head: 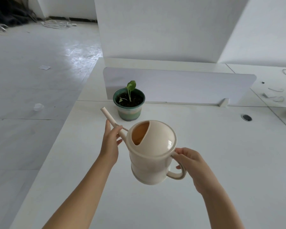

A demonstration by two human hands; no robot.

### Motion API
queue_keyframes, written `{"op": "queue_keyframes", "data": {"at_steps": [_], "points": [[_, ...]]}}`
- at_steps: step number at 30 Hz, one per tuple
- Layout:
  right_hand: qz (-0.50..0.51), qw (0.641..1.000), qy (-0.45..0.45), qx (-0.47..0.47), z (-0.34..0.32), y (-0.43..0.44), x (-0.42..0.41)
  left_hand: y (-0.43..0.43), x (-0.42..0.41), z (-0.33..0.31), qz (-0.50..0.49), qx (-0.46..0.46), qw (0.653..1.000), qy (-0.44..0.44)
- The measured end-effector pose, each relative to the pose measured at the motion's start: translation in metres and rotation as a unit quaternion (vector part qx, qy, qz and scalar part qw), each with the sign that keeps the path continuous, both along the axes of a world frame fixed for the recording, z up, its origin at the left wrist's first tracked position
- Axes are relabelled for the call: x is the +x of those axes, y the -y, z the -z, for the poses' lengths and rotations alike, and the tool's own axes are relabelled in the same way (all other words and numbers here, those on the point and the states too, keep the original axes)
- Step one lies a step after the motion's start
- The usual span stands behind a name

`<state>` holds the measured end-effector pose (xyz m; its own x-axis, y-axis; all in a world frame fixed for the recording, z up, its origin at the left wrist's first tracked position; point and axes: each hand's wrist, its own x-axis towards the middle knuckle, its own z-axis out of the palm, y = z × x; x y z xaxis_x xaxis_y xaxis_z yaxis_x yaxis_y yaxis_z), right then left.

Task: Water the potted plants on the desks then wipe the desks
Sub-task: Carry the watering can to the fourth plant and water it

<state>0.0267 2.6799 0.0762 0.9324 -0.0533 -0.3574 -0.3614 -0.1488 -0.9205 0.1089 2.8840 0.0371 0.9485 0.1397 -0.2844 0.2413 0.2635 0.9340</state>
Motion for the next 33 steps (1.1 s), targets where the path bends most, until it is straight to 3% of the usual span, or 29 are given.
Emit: {"op": "queue_keyframes", "data": {"at_steps": [7,33], "points": [[0.022,0.999,0.04,0.003,0.0,-0.014,0.023,-0.011,0.032,-0.009,0.046,0.025,0.998,-0.019],[0.132,0.985,0.045,-0.105,-0.016,-0.001,0.088,0.032,0.13,0.033,0.156,-0.07,0.974,-0.147]]}}
